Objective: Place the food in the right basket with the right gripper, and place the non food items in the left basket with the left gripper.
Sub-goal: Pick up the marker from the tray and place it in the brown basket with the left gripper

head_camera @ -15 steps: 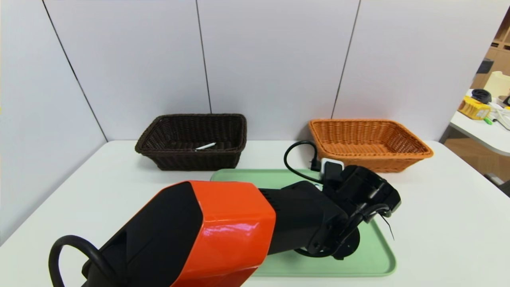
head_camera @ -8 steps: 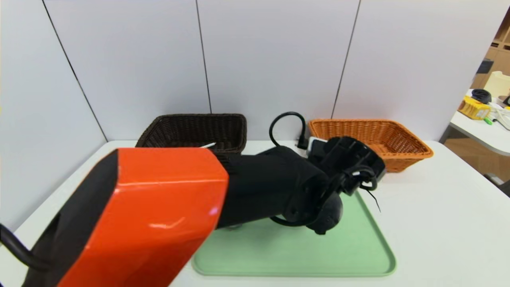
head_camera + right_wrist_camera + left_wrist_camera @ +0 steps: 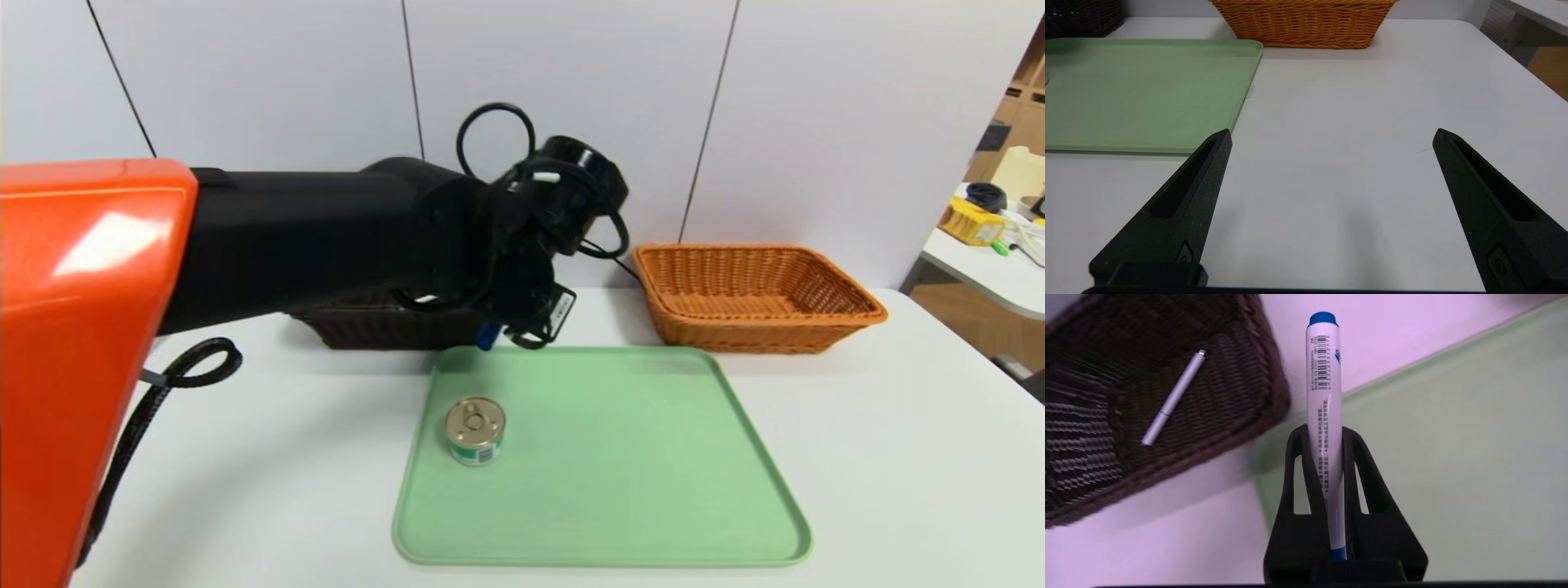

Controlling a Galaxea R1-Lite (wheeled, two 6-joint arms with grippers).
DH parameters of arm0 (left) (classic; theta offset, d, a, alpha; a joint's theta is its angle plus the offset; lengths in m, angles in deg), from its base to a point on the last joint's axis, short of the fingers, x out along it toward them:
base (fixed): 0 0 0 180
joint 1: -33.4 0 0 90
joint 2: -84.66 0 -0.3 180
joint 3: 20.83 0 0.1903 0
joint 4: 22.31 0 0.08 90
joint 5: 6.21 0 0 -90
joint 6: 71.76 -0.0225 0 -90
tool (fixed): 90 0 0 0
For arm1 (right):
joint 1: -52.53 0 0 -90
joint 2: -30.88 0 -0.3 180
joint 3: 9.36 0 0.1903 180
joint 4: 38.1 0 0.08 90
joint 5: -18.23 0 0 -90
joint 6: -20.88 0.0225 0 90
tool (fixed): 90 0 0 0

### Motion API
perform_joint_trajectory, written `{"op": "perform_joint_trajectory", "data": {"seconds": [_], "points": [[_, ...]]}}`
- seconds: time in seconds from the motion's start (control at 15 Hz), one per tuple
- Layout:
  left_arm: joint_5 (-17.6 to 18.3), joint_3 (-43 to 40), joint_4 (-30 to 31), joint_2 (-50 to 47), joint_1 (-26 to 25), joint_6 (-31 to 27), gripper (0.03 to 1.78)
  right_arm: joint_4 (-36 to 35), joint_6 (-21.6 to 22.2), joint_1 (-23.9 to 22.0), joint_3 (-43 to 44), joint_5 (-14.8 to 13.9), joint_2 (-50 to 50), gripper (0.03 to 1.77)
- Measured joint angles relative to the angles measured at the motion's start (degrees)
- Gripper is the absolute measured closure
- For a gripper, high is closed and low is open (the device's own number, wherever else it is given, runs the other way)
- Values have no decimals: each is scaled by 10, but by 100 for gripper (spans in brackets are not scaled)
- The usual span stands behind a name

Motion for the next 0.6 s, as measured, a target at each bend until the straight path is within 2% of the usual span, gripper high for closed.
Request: {"op": "perform_joint_trajectory", "data": {"seconds": [0.13,0.2,0.6], "points": [[9,1,13,-11,-45,-80,165,0,0,0,0,0,0,10],[29,2,25,-16,-72,-127,165,0,0,0,0,0,0,10],[205,2,82,-18,-222,-365,165,0,0,0,0,0,0,10]]}}
